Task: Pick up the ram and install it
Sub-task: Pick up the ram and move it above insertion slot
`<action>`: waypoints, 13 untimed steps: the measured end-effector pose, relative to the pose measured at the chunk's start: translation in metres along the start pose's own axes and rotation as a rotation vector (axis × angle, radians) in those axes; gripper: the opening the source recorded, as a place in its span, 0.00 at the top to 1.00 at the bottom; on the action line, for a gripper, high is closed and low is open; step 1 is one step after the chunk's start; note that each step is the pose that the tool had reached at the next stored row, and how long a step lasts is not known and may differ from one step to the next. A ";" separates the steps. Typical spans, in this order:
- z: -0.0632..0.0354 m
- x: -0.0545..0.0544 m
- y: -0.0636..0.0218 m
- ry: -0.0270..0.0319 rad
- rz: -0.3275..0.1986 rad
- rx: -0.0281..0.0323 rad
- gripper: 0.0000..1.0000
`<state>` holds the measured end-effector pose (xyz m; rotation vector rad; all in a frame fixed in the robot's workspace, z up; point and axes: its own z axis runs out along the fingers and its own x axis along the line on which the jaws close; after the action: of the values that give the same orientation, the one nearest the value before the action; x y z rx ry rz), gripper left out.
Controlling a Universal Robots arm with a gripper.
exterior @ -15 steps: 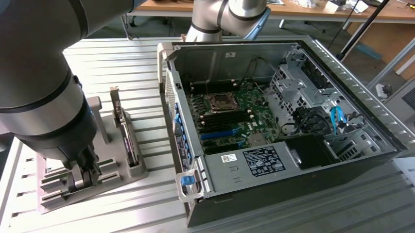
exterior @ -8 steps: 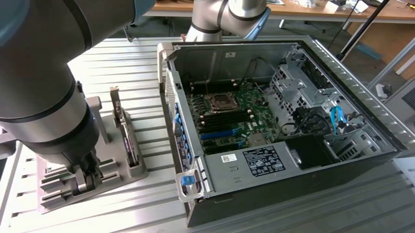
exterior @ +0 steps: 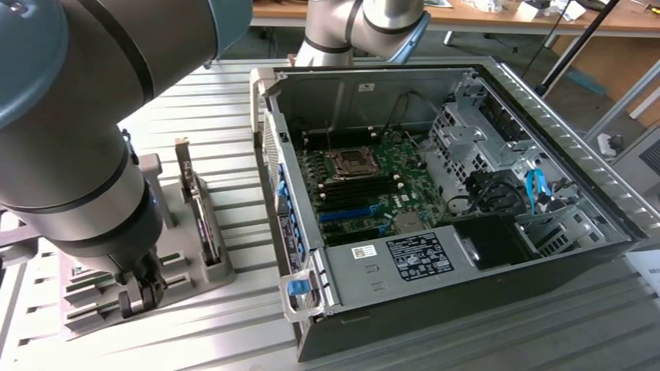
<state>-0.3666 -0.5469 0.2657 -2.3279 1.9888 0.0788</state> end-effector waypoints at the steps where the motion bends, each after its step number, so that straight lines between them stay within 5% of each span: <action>1: 0.0023 0.000 0.0001 0.0000 0.000 0.0001 0.69; 13: 0.0299 0.003 0.0008 -0.0001 0.000 0.0001 0.69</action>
<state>-0.3666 -0.5468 0.2356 -2.3278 1.9889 0.0788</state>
